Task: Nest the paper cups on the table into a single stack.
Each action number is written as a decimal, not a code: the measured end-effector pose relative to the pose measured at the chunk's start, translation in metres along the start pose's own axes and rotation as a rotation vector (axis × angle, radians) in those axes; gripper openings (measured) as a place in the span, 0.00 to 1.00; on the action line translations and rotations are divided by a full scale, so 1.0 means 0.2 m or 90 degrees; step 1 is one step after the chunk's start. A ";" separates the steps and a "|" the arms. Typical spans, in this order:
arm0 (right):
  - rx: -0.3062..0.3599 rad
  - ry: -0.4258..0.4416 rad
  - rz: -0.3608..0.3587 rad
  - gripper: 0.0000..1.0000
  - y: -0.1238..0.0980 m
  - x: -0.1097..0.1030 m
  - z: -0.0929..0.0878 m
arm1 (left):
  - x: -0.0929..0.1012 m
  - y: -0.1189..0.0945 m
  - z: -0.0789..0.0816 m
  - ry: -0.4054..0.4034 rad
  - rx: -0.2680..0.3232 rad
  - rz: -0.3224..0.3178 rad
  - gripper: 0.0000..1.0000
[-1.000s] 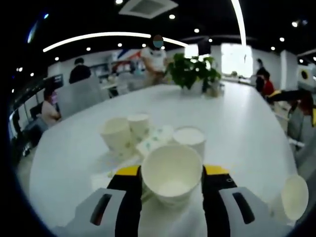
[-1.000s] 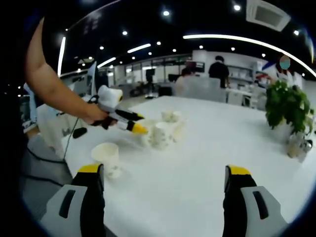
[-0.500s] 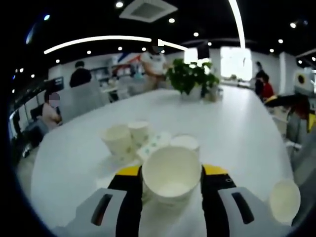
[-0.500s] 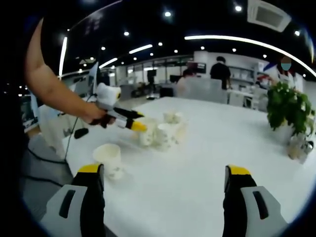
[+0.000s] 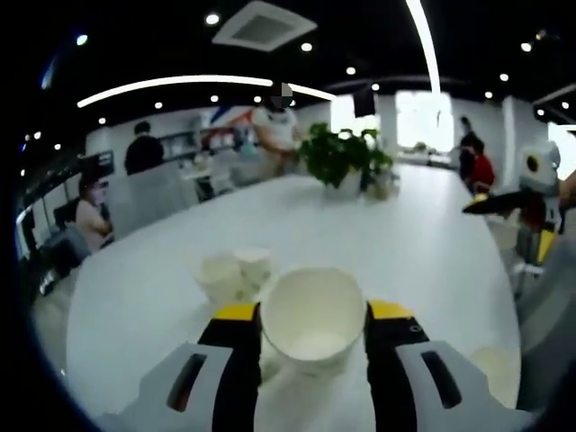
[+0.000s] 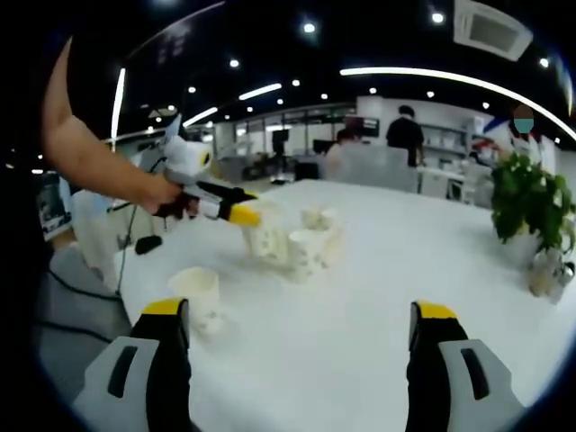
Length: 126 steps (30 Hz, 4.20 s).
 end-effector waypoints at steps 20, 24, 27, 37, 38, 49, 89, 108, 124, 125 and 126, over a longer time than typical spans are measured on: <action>0.015 -0.043 0.050 1.00 0.04 -0.07 0.02 | 0.06 -0.16 0.18 0.035 0.018 -0.016 0.42; 0.007 -0.043 0.041 1.00 0.02 -0.09 0.01 | 0.09 -0.20 0.22 0.028 0.026 -0.006 0.41; -0.006 -0.044 0.035 1.00 0.01 -0.08 -0.01 | 0.10 -0.21 0.23 0.045 0.025 -0.014 0.41; -0.002 -0.051 0.034 1.00 0.00 -0.11 0.02 | 0.12 -0.21 0.27 0.053 0.021 -0.023 0.41; 0.000 -0.050 0.035 1.00 0.01 -0.10 0.02 | 0.12 -0.21 0.27 0.051 0.021 -0.025 0.41; 0.006 -0.056 0.037 1.00 0.13 -0.04 0.11 | 0.17 -0.25 0.30 0.049 0.026 -0.030 0.40; 0.046 -0.029 0.033 1.00 0.07 -0.10 0.13 | 0.46 -0.45 0.24 0.033 0.036 -0.045 0.40; 0.055 -0.023 0.029 1.00 0.06 -0.10 0.16 | 0.56 -0.44 0.23 0.018 0.052 -0.045 0.39; 0.053 -0.018 0.035 1.00 0.07 -0.12 0.15 | 0.62 -0.41 0.04 0.025 0.039 -0.039 0.39; 0.053 -0.018 0.035 1.00 0.07 -0.12 0.15 | 0.62 -0.41 0.04 0.023 0.041 -0.038 0.40; 0.053 -0.015 0.036 1.00 0.07 -0.12 0.14 | 0.62 -0.41 0.03 0.026 0.042 -0.034 0.40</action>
Point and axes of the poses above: the point that each gripper's makers call its tool centre point, and the gripper's own axes: y roughly forward along the fingers, x roughly to its right, z roughly out of its top, the point moved 5 cm from there along -y, roughly backward along the fingers, and after that the axes turned 3 degrees about x, right-handed, at the moved point
